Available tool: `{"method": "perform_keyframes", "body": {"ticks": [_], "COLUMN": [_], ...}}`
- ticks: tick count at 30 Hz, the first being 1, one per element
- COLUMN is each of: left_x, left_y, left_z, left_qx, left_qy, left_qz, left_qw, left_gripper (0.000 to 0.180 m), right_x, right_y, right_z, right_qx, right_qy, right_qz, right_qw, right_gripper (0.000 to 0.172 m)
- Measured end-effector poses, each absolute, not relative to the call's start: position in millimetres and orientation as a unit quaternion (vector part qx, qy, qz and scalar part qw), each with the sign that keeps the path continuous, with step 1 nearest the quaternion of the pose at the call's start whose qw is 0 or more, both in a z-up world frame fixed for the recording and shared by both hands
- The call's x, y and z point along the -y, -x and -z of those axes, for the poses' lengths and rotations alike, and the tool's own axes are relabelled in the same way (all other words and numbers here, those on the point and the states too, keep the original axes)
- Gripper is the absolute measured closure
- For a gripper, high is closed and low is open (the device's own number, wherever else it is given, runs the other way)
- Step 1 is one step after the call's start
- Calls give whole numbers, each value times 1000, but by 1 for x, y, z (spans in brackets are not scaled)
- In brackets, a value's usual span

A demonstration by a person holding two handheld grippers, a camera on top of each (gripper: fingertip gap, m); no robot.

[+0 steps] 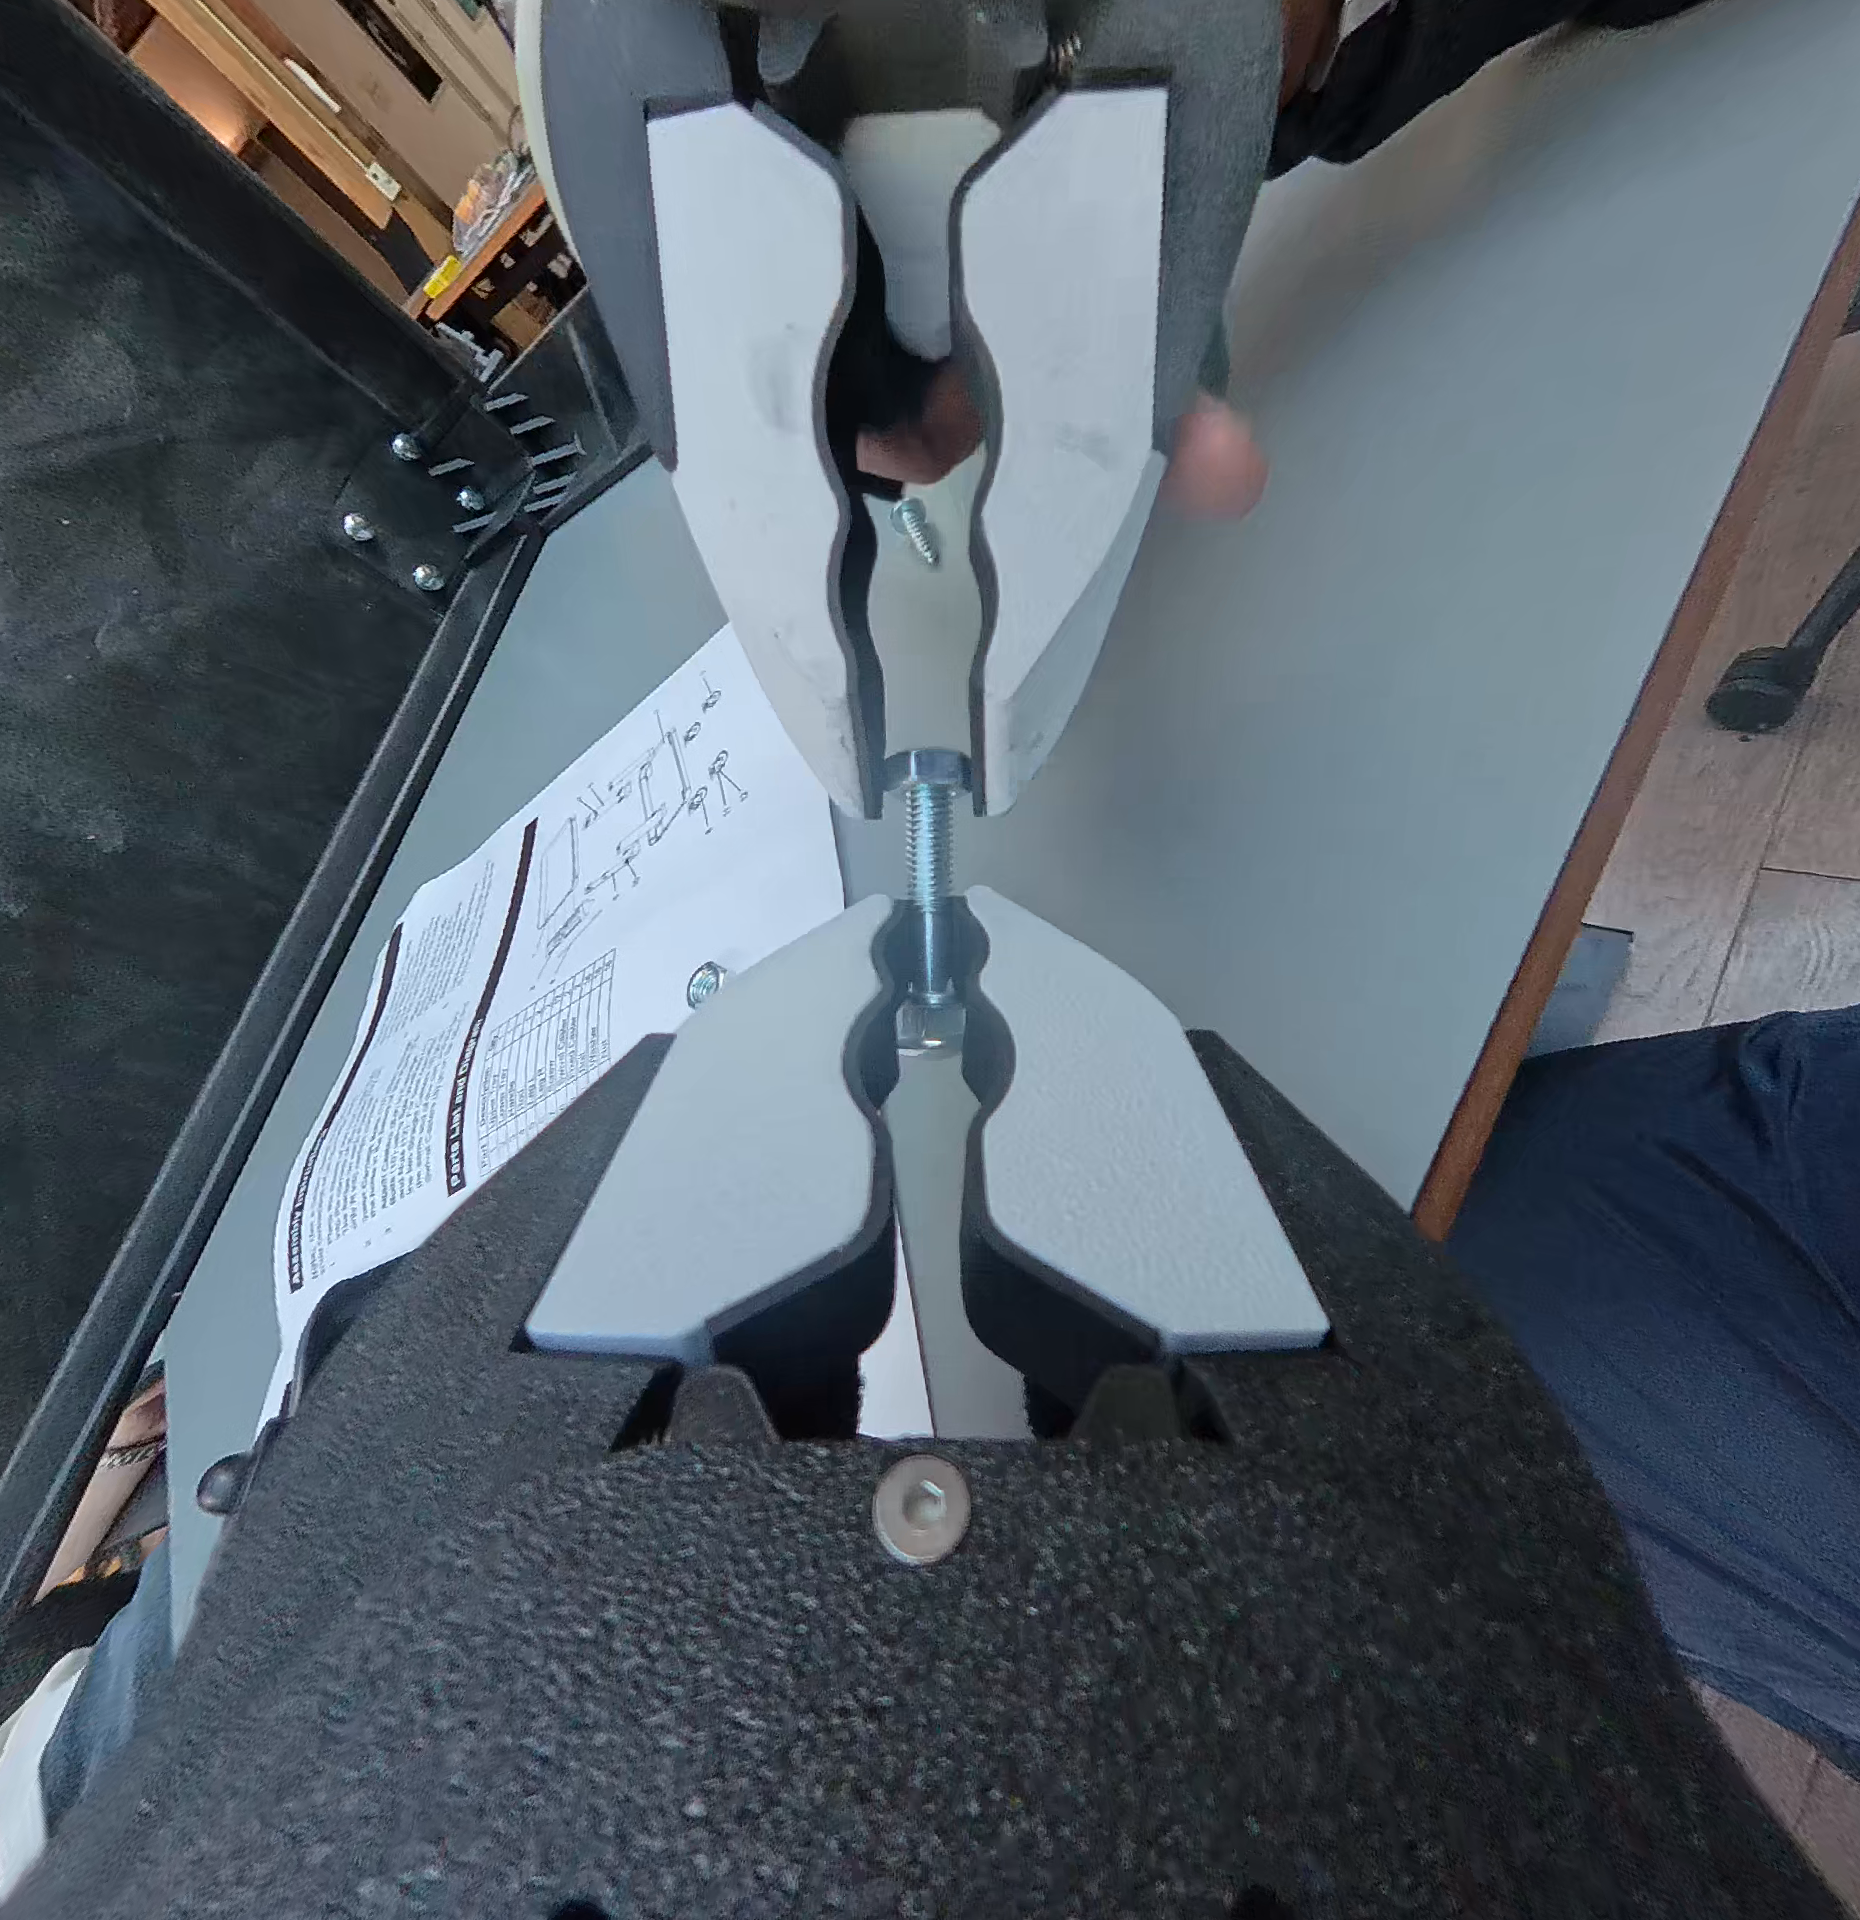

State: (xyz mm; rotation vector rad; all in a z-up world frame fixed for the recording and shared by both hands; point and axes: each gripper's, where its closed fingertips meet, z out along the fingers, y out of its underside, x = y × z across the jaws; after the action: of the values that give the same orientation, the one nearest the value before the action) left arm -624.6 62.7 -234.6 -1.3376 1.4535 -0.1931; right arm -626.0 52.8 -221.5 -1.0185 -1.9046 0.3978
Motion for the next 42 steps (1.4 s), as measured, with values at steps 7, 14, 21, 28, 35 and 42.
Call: {"method": "perform_keyframes", "body": {"ticks": [7,14,21,28,35,42], "left_x": [-62,-66,-59,-64,-64,-61], "left_y": [626,626,624,626,626,626], "left_z": [228,228,232,226,226,226], "left_qx": [-599,-596,-614,-595,-597,-601], "left_qy": [572,557,564,558,552,560], "left_qz": [119,64,113,84,69,108], "left_qw": [547,575,541,573,579,560], "left_gripper": [174,174,174,174,174,174], "right_x": [-51,-57,-53,-61,-54,-56], "right_y": [628,629,628,626,629,628], "right_z": [209,214,217,198,219,215], "right_qx": [777,705,797,715,724,783], "right_qy": [328,509,280,454,492,308], "right_qz": [-92,-275,-26,-223,-251,-52], "right_qw": [529,410,534,482,413,537], "right_gripper": [145,148,156,135,157,148]}}
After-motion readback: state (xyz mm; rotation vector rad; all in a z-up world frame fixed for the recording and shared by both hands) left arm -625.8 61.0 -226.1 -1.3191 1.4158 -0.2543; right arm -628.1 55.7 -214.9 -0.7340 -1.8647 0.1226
